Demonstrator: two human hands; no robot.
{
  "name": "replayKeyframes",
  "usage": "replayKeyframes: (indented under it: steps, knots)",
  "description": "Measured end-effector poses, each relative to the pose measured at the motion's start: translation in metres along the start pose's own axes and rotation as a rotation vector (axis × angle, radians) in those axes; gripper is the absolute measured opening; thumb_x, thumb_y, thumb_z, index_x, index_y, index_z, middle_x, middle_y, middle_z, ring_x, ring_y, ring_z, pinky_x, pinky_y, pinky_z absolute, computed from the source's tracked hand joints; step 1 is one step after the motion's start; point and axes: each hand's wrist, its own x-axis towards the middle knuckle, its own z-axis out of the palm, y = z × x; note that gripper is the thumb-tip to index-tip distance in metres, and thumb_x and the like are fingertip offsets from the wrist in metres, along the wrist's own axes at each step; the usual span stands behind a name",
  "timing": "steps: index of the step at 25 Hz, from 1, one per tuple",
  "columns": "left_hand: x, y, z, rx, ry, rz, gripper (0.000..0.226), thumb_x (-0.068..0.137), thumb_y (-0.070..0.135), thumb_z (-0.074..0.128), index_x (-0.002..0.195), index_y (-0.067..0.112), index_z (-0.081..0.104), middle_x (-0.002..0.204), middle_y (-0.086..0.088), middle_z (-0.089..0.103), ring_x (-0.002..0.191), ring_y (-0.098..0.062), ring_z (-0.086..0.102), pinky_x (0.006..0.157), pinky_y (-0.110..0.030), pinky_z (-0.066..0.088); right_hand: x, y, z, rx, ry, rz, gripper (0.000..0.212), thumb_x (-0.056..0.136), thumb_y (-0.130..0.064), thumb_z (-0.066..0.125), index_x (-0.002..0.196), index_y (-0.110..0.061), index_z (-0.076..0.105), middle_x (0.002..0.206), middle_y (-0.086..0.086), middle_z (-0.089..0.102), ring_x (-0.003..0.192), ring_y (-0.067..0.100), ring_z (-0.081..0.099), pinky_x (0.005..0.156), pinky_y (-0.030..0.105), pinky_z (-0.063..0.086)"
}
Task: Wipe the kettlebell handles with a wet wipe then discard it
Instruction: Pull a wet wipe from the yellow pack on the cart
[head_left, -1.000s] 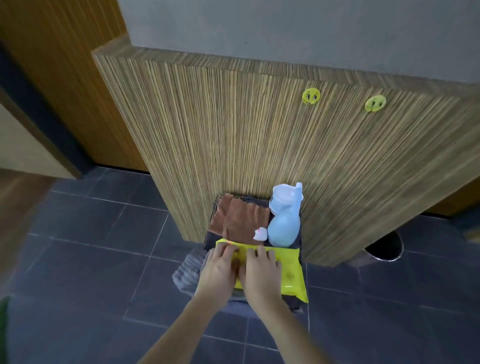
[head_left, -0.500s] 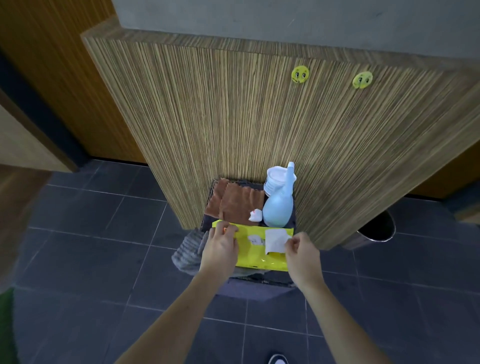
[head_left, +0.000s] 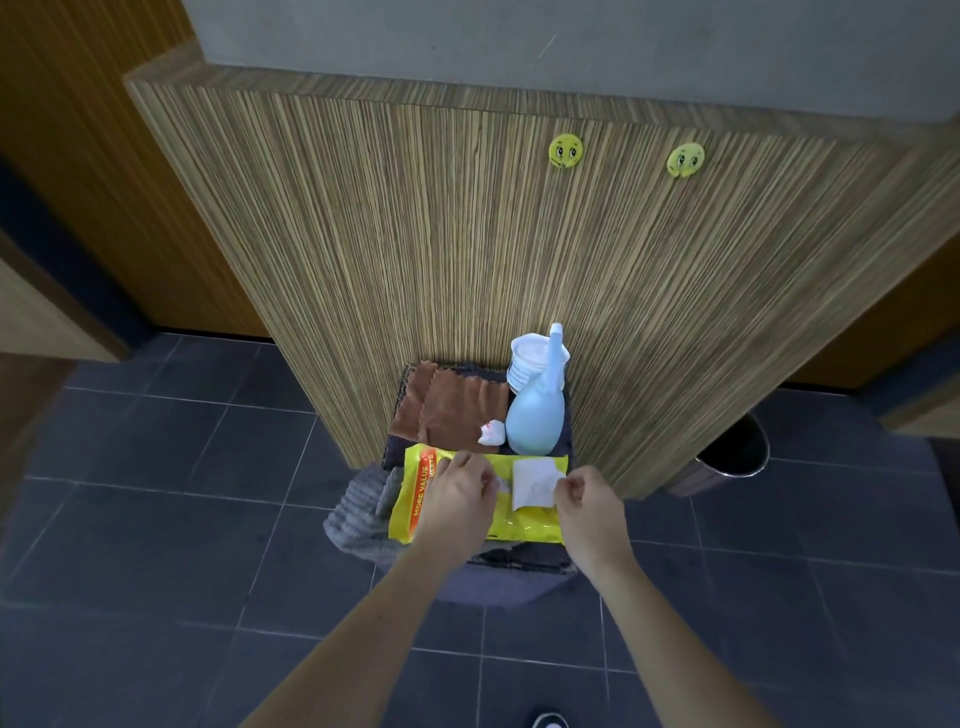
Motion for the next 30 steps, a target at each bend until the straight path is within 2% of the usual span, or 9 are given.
replayKeyframes:
  steps: [5, 11, 14, 18, 19, 21, 23, 26, 30]
  knots:
    - [0.006, 0.004, -0.028, -0.265, 0.084, -0.187, 0.012, 0.104, 0.012, 0.059, 0.092, 0.014, 0.059, 0.087, 0.004, 0.066, 0.074, -0.014, 0.058, 0.059, -0.024, 0.039, -0.002, -0.005, 0.002, 0.019, 0.005, 0.008, 0.020, 0.107, -0.018, 0.050, 0.100, -0.002, 0.059, 0.084, 0.005, 0.064, 0.068, 0.014, 0.053, 0.054, 0.027, 0.040]
    - [0.015, 0.007, -0.074, -0.471, 0.368, -0.345, 0.009, 0.104, 0.017, 0.061, 0.100, 0.008, 0.062, 0.087, 0.004, 0.066, 0.078, -0.006, 0.060, 0.067, -0.029, 0.043, -0.003, -0.008, 0.005, 0.015, 0.001, 0.021, 0.020, 0.108, -0.020, 0.050, 0.099, -0.005, 0.059, 0.086, 0.006, 0.065, 0.069, 0.017, 0.054, 0.057, 0.034, 0.040]
    - [0.019, 0.010, -0.099, -0.508, 0.370, -0.374, 0.008, 0.102, 0.019, 0.061, 0.099, 0.012, 0.063, 0.089, 0.004, 0.066, 0.078, -0.008, 0.060, 0.066, -0.024, 0.045, -0.006, -0.014, 0.011, 0.016, -0.003, -0.034, 0.020, 0.108, -0.025, 0.050, 0.098, -0.010, 0.060, 0.085, 0.001, 0.065, 0.071, 0.012, 0.057, 0.059, 0.031, 0.041]
    - [0.020, 0.017, -0.114, -0.506, 0.394, -0.385, 0.007, 0.098, 0.021, 0.063, 0.092, 0.016, 0.062, 0.089, 0.004, 0.066, 0.079, -0.014, 0.059, 0.068, -0.033, 0.046, -0.015, -0.019, 0.038, -0.029, -0.103, -0.217, 0.030, 0.109, -0.033, 0.051, 0.088, -0.016, 0.063, 0.071, -0.002, 0.057, 0.060, 0.008, 0.048, 0.054, 0.028, 0.034]
    - [0.019, 0.019, -0.114, -0.501, 0.396, -0.382, 0.007, 0.097, 0.021, 0.063, 0.092, 0.016, 0.061, 0.090, 0.004, 0.066, 0.079, -0.014, 0.060, 0.068, -0.033, 0.046, -0.015, -0.017, 0.046, -0.066, -0.118, -0.289, 0.033, 0.109, -0.036, 0.049, 0.089, -0.016, 0.066, 0.077, -0.004, 0.061, 0.070, 0.006, 0.054, 0.062, 0.029, 0.040]
    - [0.019, 0.023, -0.117, -0.507, 0.393, -0.373, 0.005, 0.096, 0.018, 0.061, 0.092, 0.015, 0.061, 0.090, 0.004, 0.067, 0.076, -0.013, 0.059, 0.066, -0.031, 0.046, -0.015, -0.011, 0.059, -0.258, -0.179, -0.380, 0.047, 0.109, -0.052, 0.038, 0.119, -0.022, 0.072, 0.133, -0.001, 0.067, 0.130, 0.013, 0.056, 0.103, 0.039, 0.046]
    - [0.019, 0.027, -0.117, -0.507, 0.382, -0.364, 0.005, 0.096, 0.015, 0.059, 0.092, 0.014, 0.060, 0.085, 0.003, 0.065, 0.070, -0.013, 0.055, 0.063, -0.030, 0.043, -0.018, -0.003, 0.065, -0.588, -0.300, -0.410, 0.076, 0.102, -0.071, 0.011, 0.160, -0.031, 0.040, 0.175, -0.001, 0.018, 0.163, 0.024, 0.009, 0.131, 0.049, 0.012]
    - [0.019, 0.033, -0.113, -0.544, 0.355, -0.346, 0.006, 0.098, 0.014, 0.055, 0.093, 0.011, 0.057, 0.064, 0.005, 0.062, 0.054, -0.006, 0.048, 0.057, -0.026, 0.042, -0.024, 0.009, 0.069, -0.868, -0.325, -0.530, 0.083, 0.097, -0.075, -0.001, 0.167, -0.031, -0.007, 0.174, 0.003, -0.022, 0.161, 0.033, -0.019, 0.126, 0.053, -0.012]
    - [0.020, 0.047, -0.108, -0.574, 0.309, -0.308, 0.008, 0.103, 0.025, 0.057, 0.098, 0.018, 0.058, 0.077, -0.001, 0.069, 0.064, -0.008, 0.058, 0.059, -0.024, 0.044, -0.020, -0.009, 0.054, -0.754, -0.431, -0.416, 0.097, 0.083, -0.081, -0.005, 0.167, -0.031, -0.008, 0.174, 0.000, -0.021, 0.161, 0.027, -0.021, 0.130, 0.051, -0.009]
